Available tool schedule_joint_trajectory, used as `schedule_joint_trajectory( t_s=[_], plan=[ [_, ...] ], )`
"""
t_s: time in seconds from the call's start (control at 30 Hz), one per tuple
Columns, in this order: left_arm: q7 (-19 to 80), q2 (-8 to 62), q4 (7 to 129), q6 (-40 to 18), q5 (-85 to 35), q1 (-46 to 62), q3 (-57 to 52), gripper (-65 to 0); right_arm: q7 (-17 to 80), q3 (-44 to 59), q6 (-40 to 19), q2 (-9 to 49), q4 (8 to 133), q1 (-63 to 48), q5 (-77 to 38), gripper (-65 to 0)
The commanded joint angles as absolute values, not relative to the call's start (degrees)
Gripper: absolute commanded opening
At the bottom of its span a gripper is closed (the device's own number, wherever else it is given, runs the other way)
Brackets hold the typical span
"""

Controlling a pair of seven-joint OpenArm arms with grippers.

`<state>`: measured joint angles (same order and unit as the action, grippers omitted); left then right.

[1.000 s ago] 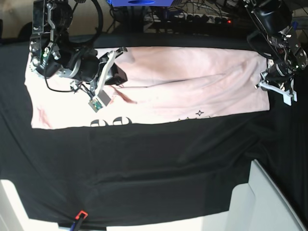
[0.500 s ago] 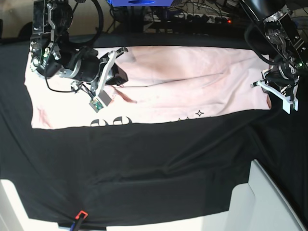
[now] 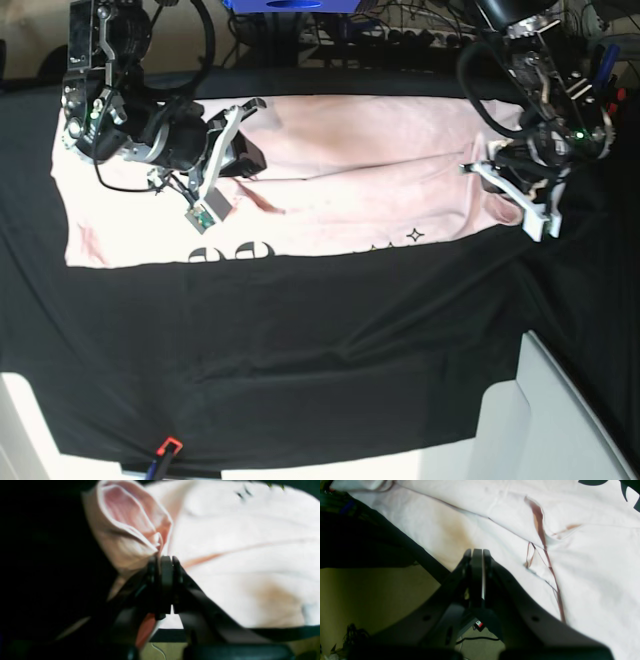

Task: Fold the T-shirt properly
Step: 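Drag the held band end with the left gripper toward the right gripper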

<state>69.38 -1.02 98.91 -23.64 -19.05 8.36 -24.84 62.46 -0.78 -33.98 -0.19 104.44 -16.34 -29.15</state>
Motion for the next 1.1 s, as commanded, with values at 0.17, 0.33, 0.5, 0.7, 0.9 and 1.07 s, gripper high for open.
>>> schedule_joint_trajectory(
  t_s=[0.17, 0.33, 0.5, 0.7, 0.9, 1.07],
  plan=[
    [68.8, -1.5, 100.1, -23.6, -19.5, 7.8, -16.5, -65.0, 57.3, 3.5, -34.2, -0.4, 105.2, -16.5, -30.3, -64.1],
    [68.8, -3.4, 100.5, -23.6, -19.5, 6.7, -11.4, -65.0, 57.3, 6.6, -34.2, -0.1, 105.2, -16.4, -30.3, -64.1],
    [69.0, -4.8, 100.4, -23.5, -19.1, 4.7, -5.5, -65.0, 57.0, 6.6, -34.2, -0.1, 105.2, -16.4, -30.3, -64.1],
    [69.0, -5.4, 99.9, -23.4, -19.1, 2.9, 2.4, -65.0, 56.9, 9.9, -34.2, -0.2, 105.2, -16.3, -30.3, -64.1],
    [68.7, -5.4, 96.4, -18.9, -19.4, 2.1, 8.7, -65.0, 56.9, 13.5, -34.2, -0.2, 105.2, -16.2, -30.4, -64.1],
    [68.6, -5.5, 94.0, -18.9, -19.4, 1.2, 12.0, -65.0, 56.9, 13.7, -34.2, -0.2, 105.2, -16.2, -30.4, -64.1]
  ],
)
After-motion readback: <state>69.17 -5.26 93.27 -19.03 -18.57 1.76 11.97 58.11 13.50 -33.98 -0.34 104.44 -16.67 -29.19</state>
